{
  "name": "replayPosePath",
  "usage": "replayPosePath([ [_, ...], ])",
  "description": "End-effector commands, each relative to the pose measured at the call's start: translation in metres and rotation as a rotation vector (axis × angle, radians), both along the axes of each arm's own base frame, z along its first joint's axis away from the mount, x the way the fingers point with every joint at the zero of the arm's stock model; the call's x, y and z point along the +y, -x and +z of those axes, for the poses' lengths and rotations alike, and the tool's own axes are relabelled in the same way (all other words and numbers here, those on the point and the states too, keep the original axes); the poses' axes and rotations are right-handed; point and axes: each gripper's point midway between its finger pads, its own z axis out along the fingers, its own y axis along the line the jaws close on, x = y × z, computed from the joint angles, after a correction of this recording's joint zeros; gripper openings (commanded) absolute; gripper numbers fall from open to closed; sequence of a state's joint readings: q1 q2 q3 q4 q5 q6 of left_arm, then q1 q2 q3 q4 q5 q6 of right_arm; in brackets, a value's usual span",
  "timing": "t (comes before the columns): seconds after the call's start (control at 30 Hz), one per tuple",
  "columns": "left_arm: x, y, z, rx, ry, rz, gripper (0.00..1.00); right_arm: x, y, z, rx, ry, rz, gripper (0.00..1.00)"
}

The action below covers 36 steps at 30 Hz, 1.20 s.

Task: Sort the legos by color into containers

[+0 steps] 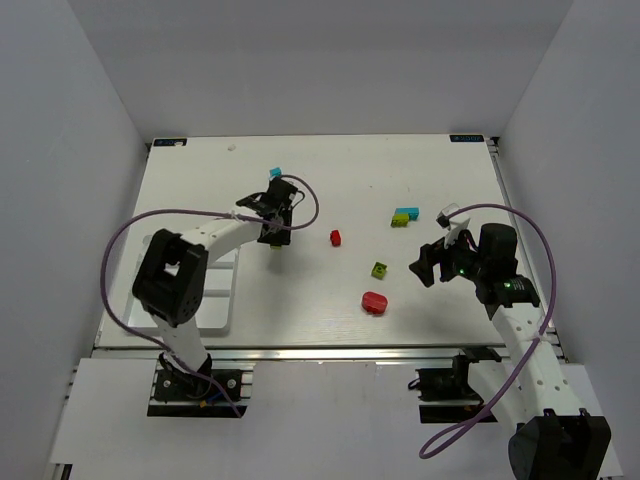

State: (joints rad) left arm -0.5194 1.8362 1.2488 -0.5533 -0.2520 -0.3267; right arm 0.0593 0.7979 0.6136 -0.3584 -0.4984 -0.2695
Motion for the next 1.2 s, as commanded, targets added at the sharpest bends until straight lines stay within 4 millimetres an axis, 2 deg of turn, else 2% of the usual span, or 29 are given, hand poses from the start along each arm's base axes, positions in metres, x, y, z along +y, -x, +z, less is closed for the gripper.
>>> replayPosePath([
  [0.0,0.009,-0.015,0.078,-0.211,0.097,0.060,0.19,0.001,-0.004,0.017,-0.053,-0.004,0.005,0.84],
  [0.03,0.018,-0.016,0.099,-0.265,0.110,0.089,0.14,0.001,-0.004,0.016,-0.048,-0.005,0.004,0.83],
  [0.1,0.040,-0.017,0.114,-0.314,0.092,0.159,0.07,0.003,-0.003,0.017,-0.049,-0.009,0.011,0.82],
  [0.13,0.048,-0.017,0.115,-0.315,0.076,0.184,0.06,0.002,-0.003,0.017,-0.050,-0.009,0.011,0.82],
  [0.23,0.080,-0.013,0.104,-0.273,0.006,0.281,0.01,0.002,-0.003,0.016,-0.048,-0.010,0.011,0.81],
  [0.37,0.110,-0.005,0.078,-0.188,-0.055,0.349,0.00,0.003,-0.003,0.014,-0.039,-0.012,0.011,0.79],
  [0.57,0.144,0.002,0.053,-0.135,-0.087,0.409,0.01,0.004,-0.003,0.012,-0.026,-0.016,0.015,0.79],
  [0.67,0.151,0.004,0.045,-0.125,-0.094,0.412,0.04,0.004,-0.003,0.010,-0.016,-0.017,0.019,0.79],
  [0.7,0.159,0.005,0.040,-0.111,-0.098,0.431,0.12,0.004,-0.003,0.009,-0.013,-0.018,0.017,0.79],
  [0.73,0.158,0.005,0.037,-0.103,-0.093,0.420,0.19,0.005,-0.002,0.008,-0.011,-0.016,0.024,0.80],
  [0.77,0.160,0.005,0.035,-0.093,-0.090,0.426,0.22,0.004,-0.003,0.007,-0.010,-0.016,0.026,0.82],
  [0.83,0.160,0.005,0.030,-0.078,-0.077,0.423,0.41,0.008,0.000,0.005,0.000,-0.016,0.052,0.89],
  [0.93,0.161,0.004,0.035,-0.093,-0.061,0.426,0.72,0.018,0.007,0.002,0.007,-0.020,0.153,0.89],
  [1.03,0.161,0.001,0.049,-0.137,-0.030,0.425,0.86,0.024,0.004,-0.006,0.065,-0.024,0.186,0.89],
  [1.13,0.156,0.001,0.059,-0.172,0.014,0.404,0.86,0.028,-0.008,-0.004,0.088,-0.007,0.184,0.89],
  [1.17,0.150,0.002,0.072,-0.204,0.054,0.385,0.85,0.033,-0.009,-0.013,0.125,0.003,0.201,0.89],
])
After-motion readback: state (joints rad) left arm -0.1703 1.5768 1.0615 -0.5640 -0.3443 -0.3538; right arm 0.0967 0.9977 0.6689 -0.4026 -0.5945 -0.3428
